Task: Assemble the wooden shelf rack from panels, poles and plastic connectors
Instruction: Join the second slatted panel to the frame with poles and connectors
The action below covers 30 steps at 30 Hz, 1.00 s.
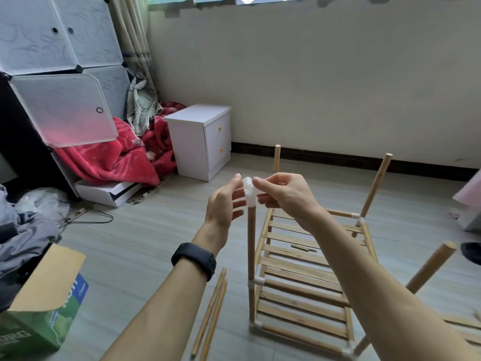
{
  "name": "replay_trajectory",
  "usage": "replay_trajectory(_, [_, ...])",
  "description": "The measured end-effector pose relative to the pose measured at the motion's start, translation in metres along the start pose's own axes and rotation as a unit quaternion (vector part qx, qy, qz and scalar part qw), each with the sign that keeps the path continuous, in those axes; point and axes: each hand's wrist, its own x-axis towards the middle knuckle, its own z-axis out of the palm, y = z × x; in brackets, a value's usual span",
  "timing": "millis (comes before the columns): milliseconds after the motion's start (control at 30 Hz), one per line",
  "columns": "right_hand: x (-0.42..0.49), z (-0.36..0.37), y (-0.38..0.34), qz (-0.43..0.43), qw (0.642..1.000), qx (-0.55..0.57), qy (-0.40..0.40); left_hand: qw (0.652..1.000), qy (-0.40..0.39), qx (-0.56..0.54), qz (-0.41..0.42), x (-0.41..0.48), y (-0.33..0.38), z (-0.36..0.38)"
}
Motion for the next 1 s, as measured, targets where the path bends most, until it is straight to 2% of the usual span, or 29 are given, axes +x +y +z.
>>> replay_trajectory(100, [-0.001,-0.003,0.001,-0.007,1.000,-0.020,0.007,0.999,-0.047,0.020,0.017,-0.004,-0.006,0.000])
replay_trajectory(300, [-0.004,-0.007,0.003,0.013,0.997,-0.075,-0.002,0.995,-0.081,0.043,0.031,-0.005,-0.016,0.002])
replay_trajectory(467, [-0.008,-0.012,0.005,0.042,0.998,-0.045,-0.011,0.994,-0.089,0.043,0.036,-0.004,-0.022,0.005])
replay_trajectory(633, [-0.008,-0.008,0.009,0.050,0.998,-0.034,0.012,0.993,-0.110,0.027,0.029,-0.008,-0.025,0.008])
replay_trajectory(1000, [-0.005,-0.010,0.012,0.072,0.997,0.021,-0.019,0.988,-0.149,-0.036,-0.005,-0.006,-0.026,-0.003])
